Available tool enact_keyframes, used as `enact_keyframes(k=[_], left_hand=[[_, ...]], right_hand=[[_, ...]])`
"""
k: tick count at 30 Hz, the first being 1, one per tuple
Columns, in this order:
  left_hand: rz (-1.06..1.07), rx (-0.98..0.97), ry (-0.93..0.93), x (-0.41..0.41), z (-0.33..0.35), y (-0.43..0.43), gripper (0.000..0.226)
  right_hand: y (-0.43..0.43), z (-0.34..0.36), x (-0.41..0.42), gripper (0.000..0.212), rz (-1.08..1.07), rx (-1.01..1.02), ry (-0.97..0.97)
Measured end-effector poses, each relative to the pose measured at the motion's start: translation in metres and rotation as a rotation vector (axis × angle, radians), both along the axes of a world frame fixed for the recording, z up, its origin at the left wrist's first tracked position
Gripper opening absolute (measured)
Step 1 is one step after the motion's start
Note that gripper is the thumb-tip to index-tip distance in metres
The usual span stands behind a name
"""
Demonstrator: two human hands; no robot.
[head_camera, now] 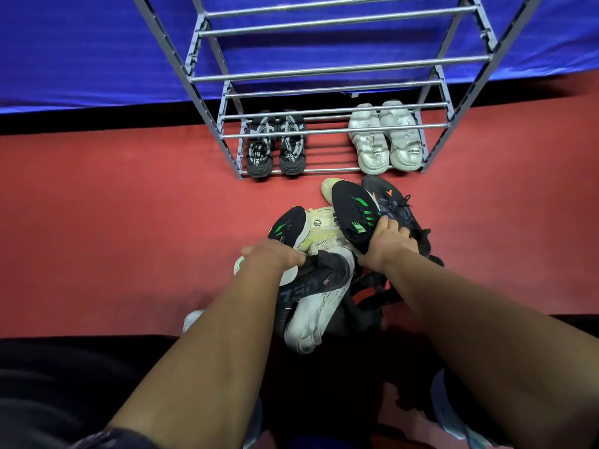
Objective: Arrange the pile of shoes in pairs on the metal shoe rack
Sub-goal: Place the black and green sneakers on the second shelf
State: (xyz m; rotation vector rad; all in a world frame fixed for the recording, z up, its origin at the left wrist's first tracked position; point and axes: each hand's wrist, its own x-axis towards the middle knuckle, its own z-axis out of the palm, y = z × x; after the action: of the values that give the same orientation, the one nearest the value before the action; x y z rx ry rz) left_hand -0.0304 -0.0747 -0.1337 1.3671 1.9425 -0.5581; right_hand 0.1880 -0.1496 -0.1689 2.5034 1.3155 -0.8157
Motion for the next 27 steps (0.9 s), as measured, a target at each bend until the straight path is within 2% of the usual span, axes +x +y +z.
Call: enact_keyframes(k=[2,4,6,9,13,18,20,24,27], left_hand=[[-0.018,-0.06,-0.015,-0.003,-0.004,0.002,0.093],[-0.033,-0.106,-0.061,-0.007,-0.009,0.003,0.102],[0.018,-0.076,-0.126,-0.011,-0.006,0.002,0.087],[0.056,0.011,-0.155,-0.017,0.011,0.003,0.074],[-0.001,0.028,-0.111,-0.018,0.04,0.011,0.083],[-0.031,0.133,-0.134,-0.023,0.098,0.038,0.067],[-0.018,0.185,-0.156,-0.026,0.126,0.051,0.061],[0.036,0.329,-0.198,-0.031,0.168,0.081,0.071],[0.132,0.462,-0.184,-0.027,0.174,0.098,0.097]], right_hand=[[-0.002,-0.003,-0.003,0.121,0.009,0.0,-0.028],[-0.001,-0.004,-0.003,0.108,0.009,0.033,-0.033],[0.003,0.002,-0.001,0.098,-0.018,0.042,0.003],[0.016,0.025,0.003,0.112,-0.109,0.096,0.126],[0.039,0.067,0.005,0.075,-0.129,0.16,0.179],[0.06,0.135,-0.005,0.032,-0.024,0.186,0.213],[0.067,0.161,-0.009,0.027,0.006,0.229,0.216],[0.082,0.204,-0.021,0.026,0.042,0.342,0.191],[0.093,0.217,-0.029,0.03,0.033,0.459,0.203]])
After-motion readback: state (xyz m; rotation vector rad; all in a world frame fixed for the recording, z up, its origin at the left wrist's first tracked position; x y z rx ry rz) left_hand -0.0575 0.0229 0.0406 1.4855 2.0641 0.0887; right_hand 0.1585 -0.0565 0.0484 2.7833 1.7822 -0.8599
